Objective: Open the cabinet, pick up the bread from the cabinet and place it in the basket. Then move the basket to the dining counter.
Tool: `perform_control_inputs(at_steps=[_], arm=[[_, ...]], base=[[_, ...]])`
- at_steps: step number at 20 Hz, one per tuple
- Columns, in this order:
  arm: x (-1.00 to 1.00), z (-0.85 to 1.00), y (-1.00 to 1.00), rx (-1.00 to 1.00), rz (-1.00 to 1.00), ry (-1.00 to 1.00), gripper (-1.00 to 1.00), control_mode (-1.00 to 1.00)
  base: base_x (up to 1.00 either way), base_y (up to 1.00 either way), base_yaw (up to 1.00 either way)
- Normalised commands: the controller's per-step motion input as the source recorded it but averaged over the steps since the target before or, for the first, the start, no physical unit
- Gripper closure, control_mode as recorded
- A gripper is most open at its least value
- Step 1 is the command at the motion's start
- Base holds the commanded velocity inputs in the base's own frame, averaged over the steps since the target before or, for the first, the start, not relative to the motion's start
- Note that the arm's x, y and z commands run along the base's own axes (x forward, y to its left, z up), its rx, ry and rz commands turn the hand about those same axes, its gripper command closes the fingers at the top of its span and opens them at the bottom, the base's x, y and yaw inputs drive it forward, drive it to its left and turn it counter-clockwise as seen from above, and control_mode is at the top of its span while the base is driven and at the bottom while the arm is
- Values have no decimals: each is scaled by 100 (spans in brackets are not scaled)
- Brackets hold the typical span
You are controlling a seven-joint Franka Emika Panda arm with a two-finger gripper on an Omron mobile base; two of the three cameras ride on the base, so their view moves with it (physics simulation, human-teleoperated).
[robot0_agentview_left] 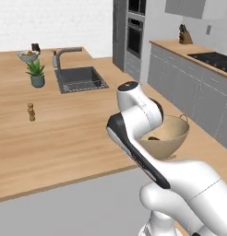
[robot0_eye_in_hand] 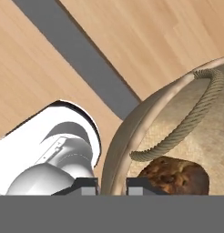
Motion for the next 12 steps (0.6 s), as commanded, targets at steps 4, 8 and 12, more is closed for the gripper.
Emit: perform_control_inputs(at_steps=[4, 8, 12], arm=[[0, 0, 0, 0, 0, 0, 100, 100], [0, 0, 0, 0, 0, 0, 100, 100], [33, 0, 1, 0, 3, 0, 100, -100]], base=[[1, 100, -31], [11, 92, -5], [0, 0, 0]])
